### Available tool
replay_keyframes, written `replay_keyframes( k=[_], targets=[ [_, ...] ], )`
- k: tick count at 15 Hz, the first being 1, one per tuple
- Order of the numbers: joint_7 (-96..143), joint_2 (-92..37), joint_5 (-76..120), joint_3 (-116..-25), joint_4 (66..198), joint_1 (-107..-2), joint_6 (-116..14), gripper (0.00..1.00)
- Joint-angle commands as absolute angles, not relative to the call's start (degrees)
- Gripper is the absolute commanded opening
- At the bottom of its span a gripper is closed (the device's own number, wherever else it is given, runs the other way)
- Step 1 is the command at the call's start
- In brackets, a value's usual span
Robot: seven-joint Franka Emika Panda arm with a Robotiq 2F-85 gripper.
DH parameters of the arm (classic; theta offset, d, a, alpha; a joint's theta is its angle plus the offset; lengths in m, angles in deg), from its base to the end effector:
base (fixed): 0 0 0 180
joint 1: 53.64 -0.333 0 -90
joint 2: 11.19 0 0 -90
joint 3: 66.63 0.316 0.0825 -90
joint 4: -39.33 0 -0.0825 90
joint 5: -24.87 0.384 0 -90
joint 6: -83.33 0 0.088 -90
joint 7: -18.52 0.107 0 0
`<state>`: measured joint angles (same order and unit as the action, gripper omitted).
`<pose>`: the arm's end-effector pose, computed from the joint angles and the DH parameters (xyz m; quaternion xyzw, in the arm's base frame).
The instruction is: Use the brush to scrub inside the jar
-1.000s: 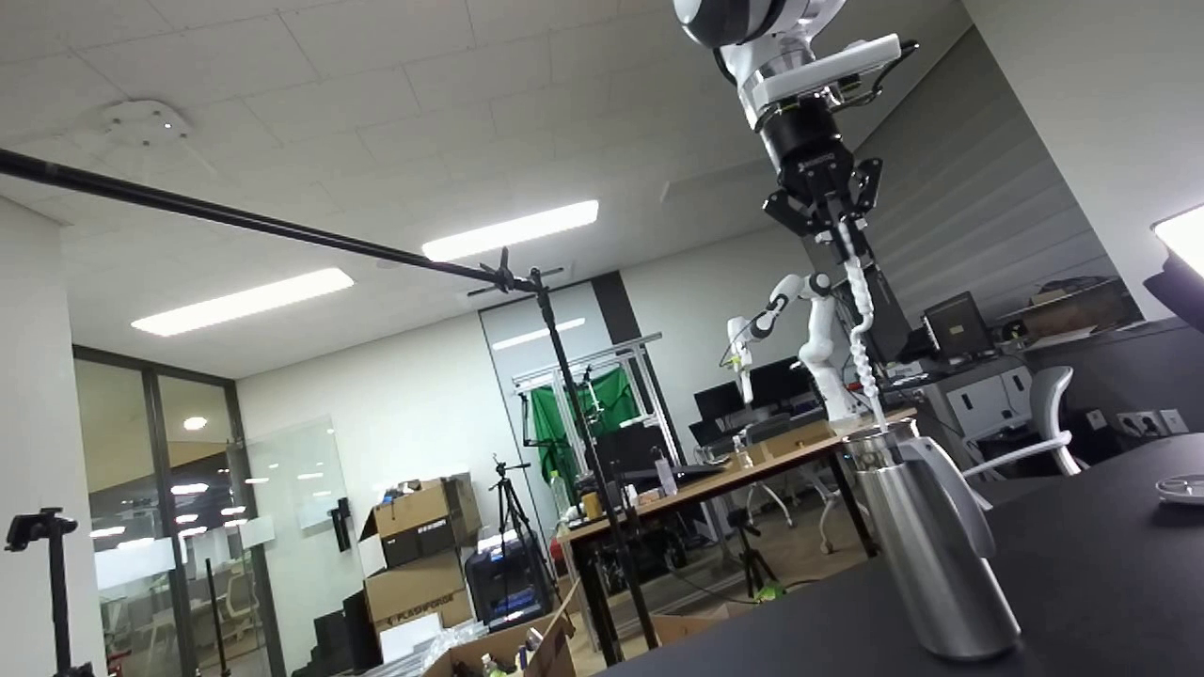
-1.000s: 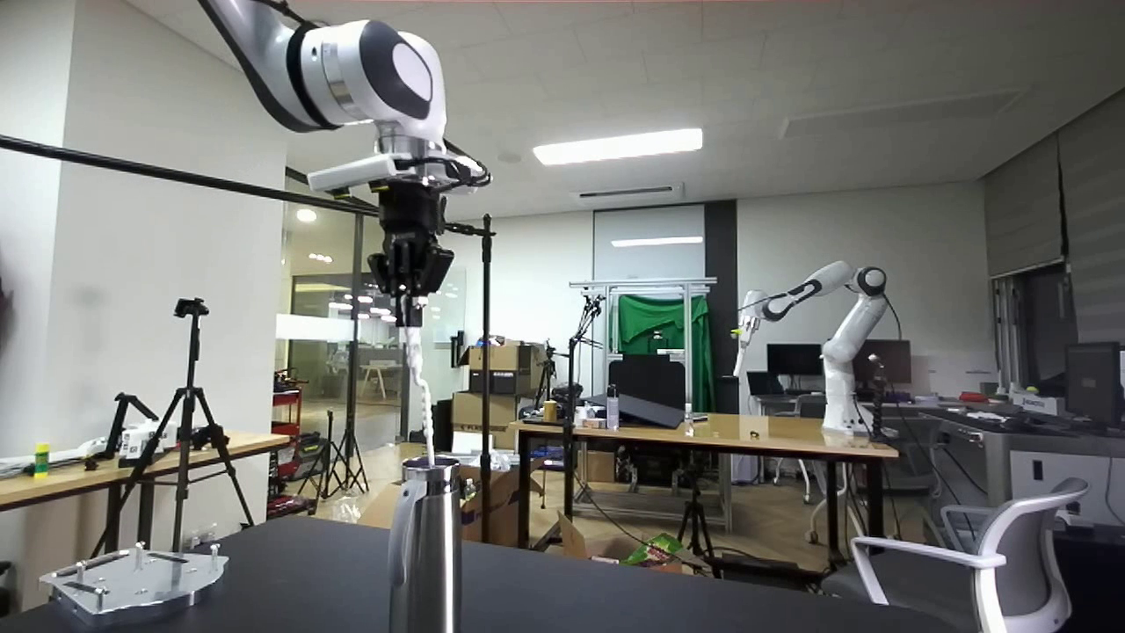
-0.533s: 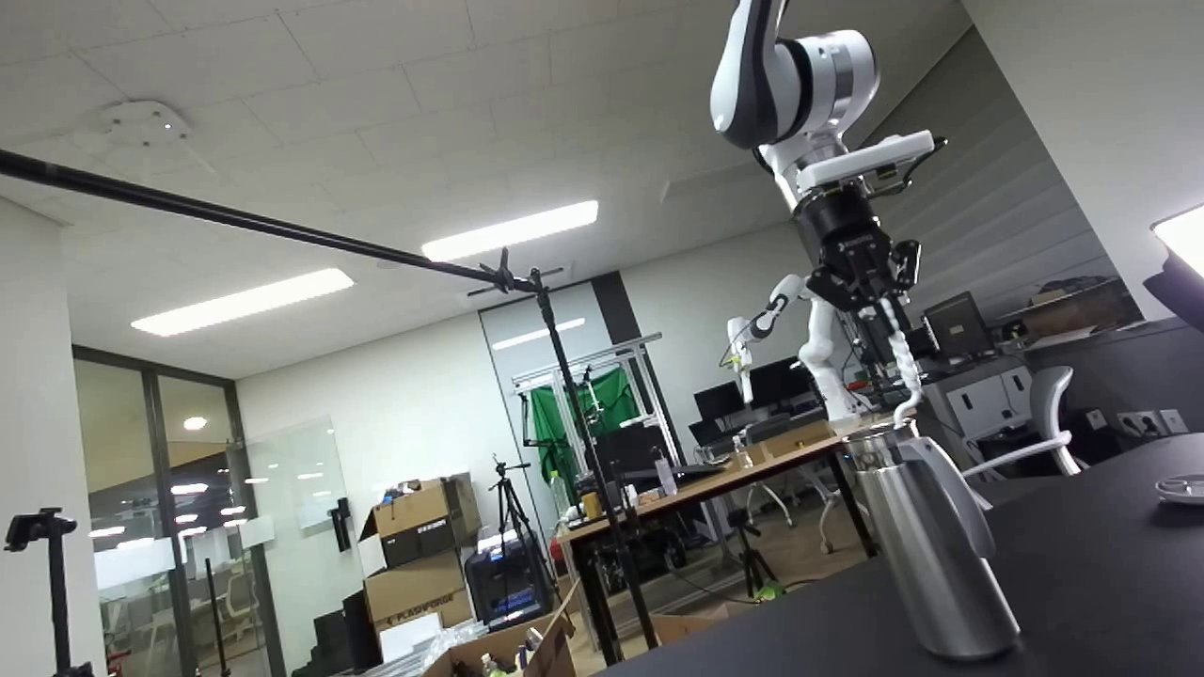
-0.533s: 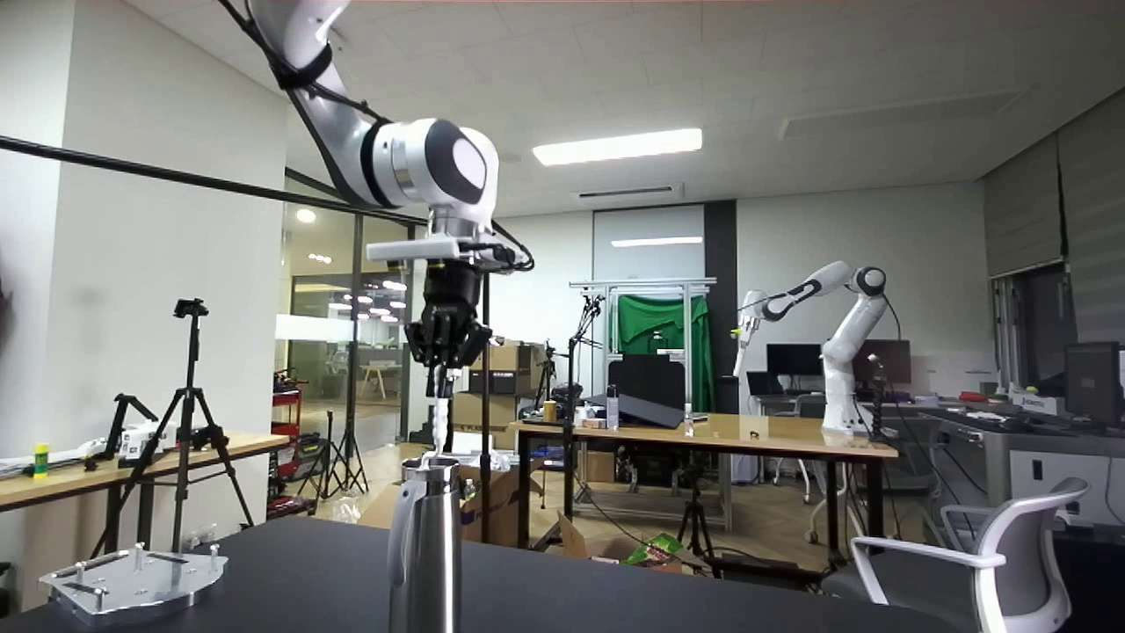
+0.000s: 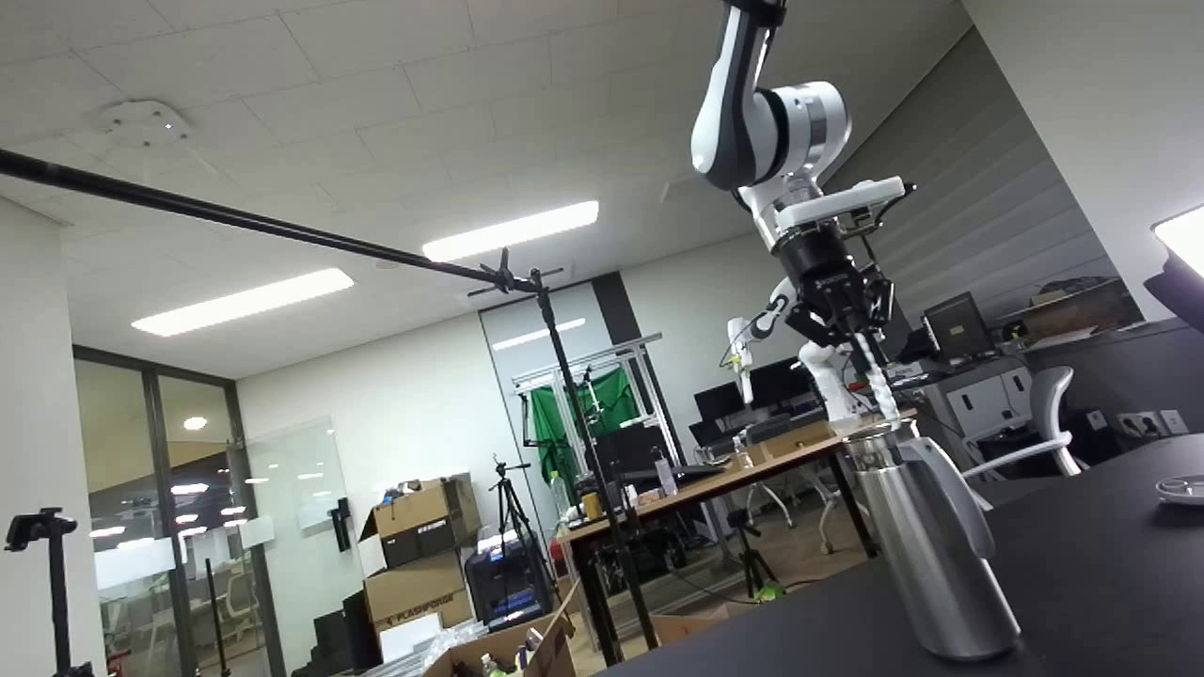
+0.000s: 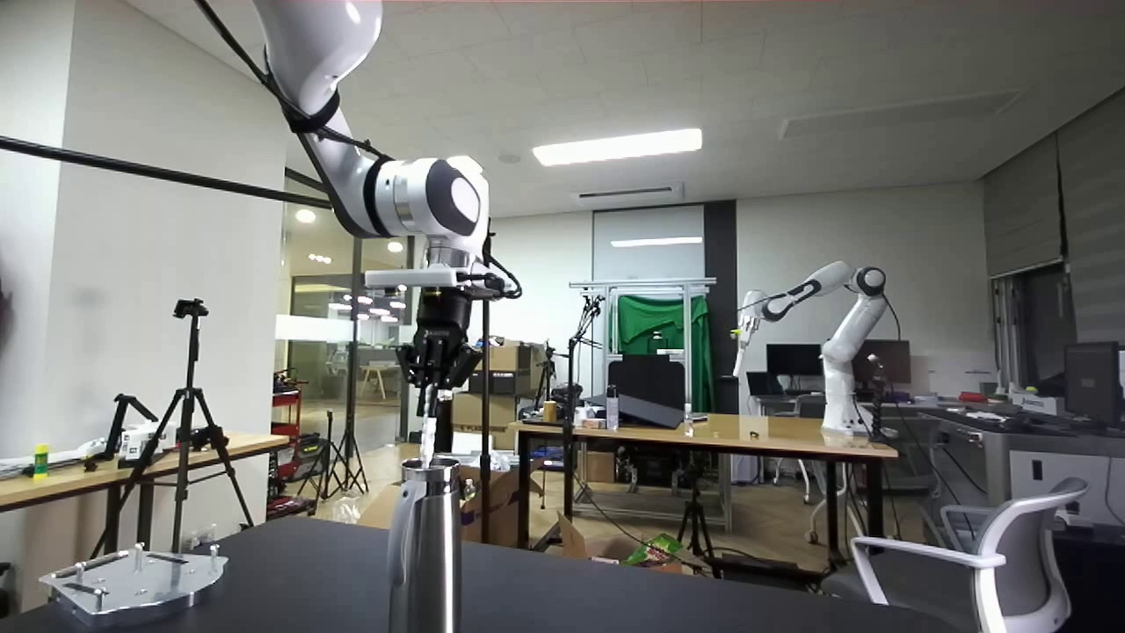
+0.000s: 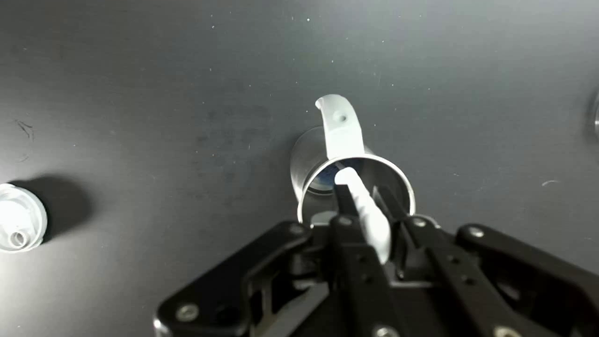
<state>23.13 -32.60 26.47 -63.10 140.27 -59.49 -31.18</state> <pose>0.6250 0.1020 0.3438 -0.9968 -0.0335 0.0704 0.0152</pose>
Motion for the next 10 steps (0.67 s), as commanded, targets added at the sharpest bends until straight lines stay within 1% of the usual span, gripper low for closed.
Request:
replay_keyframes(
  k=[1,5,10],
  targets=[
    [24.37,-30.46,24.94,-62.75,137.72,-60.77,-25.83,0.04],
    [25.76,-26.77,21.53,-62.89,136.36,-62.07,-22.29,0.04],
    [27.04,-27.55,18.68,-63.17,139.18,-61.67,-28.8,0.04]
  ],
)
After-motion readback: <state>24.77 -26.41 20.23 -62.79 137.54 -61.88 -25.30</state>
